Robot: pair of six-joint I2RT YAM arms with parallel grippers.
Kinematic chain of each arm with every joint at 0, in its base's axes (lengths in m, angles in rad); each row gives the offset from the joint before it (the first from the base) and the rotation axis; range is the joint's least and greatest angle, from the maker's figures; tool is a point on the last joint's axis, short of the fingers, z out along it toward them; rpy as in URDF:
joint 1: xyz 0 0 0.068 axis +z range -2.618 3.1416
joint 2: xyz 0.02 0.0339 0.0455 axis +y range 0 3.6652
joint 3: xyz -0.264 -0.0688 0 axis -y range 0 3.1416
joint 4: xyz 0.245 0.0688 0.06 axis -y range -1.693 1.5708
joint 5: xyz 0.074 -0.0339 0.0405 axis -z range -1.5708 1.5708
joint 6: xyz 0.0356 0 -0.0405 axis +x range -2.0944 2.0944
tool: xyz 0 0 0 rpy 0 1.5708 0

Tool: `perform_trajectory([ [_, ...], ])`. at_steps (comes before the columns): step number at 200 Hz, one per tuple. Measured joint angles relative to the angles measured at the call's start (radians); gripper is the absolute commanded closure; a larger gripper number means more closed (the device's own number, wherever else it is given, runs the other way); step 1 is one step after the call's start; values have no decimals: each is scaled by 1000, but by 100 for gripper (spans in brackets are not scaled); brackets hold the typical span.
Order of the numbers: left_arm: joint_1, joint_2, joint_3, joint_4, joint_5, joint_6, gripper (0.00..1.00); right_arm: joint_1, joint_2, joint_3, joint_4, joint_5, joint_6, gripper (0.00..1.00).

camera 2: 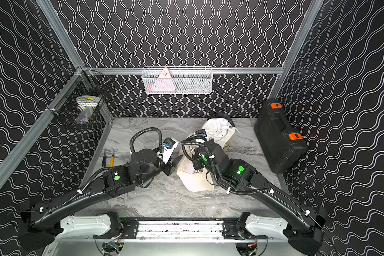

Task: Open the adjustable buckle of the baseball cap
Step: Open the adjustable buckle on the baseball cap.

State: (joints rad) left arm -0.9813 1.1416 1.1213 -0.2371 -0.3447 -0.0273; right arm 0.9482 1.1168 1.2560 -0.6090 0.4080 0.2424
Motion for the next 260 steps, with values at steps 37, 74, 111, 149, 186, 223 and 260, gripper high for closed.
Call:
perform_trajectory([
  [37,0,19,-6,23,47,0,44,-1,-12,-5,0,-10,0,100],
  [74,0,26,-24,44,61,3,44,-1,-29,-6,-1,-28,1,100],
  [111,0,50,-24,71,61,3,44,-1,-40,-6,-1,-51,1,100],
  [149,0,75,-24,86,61,5,48,-1,-47,-6,-1,-75,3,100],
  [186,0,101,-16,105,64,6,56,-2,-55,-6,-1,-100,4,100],
  [223,0,112,-16,123,64,7,76,-1,-62,-6,-1,-110,5,100],
  [260,0,131,8,111,79,7,89,-1,-70,-12,-2,-106,7,100],
])
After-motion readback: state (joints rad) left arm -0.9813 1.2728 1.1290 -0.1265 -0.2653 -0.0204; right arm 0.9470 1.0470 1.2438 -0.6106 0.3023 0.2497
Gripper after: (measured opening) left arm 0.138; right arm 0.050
